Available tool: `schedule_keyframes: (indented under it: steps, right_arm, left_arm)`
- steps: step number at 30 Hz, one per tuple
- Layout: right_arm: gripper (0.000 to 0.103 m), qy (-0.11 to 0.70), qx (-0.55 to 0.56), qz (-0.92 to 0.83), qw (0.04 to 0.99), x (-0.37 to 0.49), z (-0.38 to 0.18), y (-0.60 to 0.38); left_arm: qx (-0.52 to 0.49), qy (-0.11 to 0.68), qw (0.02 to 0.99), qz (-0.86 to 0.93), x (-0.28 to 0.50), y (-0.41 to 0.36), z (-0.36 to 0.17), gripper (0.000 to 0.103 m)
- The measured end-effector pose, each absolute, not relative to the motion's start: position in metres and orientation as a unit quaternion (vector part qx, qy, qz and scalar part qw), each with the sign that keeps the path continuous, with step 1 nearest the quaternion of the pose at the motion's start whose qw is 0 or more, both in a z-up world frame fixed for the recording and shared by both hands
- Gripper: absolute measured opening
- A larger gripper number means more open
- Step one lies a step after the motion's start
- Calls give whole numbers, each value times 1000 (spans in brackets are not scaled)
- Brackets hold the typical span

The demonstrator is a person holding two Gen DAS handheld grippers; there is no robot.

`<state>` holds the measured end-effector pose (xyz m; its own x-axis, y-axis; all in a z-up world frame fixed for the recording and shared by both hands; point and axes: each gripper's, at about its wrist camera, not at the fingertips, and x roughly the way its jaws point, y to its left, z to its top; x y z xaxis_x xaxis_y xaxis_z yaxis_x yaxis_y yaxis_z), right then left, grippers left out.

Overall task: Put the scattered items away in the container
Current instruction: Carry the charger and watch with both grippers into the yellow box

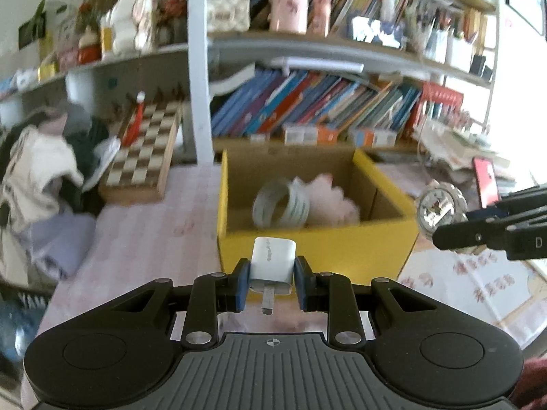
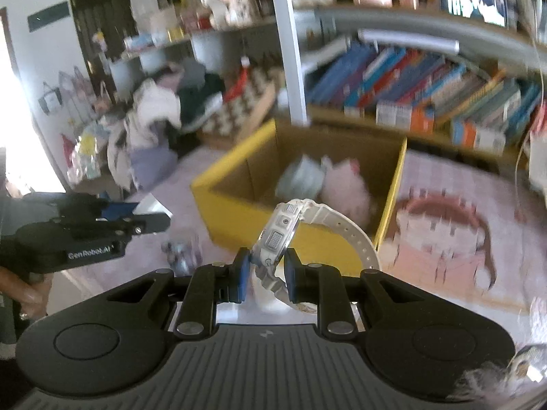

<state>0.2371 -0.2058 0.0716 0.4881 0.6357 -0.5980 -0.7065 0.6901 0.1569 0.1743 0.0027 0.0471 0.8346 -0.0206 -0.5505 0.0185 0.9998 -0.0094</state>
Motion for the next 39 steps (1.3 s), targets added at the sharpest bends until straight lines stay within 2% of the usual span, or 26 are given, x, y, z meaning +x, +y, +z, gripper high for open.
schedule_keyframes:
  steps: [7, 15, 19, 34, 39]
  right_arm:
    - [20, 266, -68, 406, 872, 265, 105, -198]
    - [20, 258, -131, 428, 856, 310, 101, -174]
    - [20, 291, -126, 442, 839, 341, 91, -161]
    - [20, 503, -82, 461, 726, 424, 10, -110]
    - [20, 535, -100, 455, 705, 428, -6, -101]
  left_arm:
    - [26, 250, 968, -25, 205, -8, 74, 26]
    - [70, 255, 964, -36, 245, -10, 80, 26]
    - [74, 276, 957, -40, 268, -8, 72, 26]
    - [67, 409, 908, -61, 336, -3, 5, 26]
    - [66, 435, 895, -67, 345, -1, -7, 26]
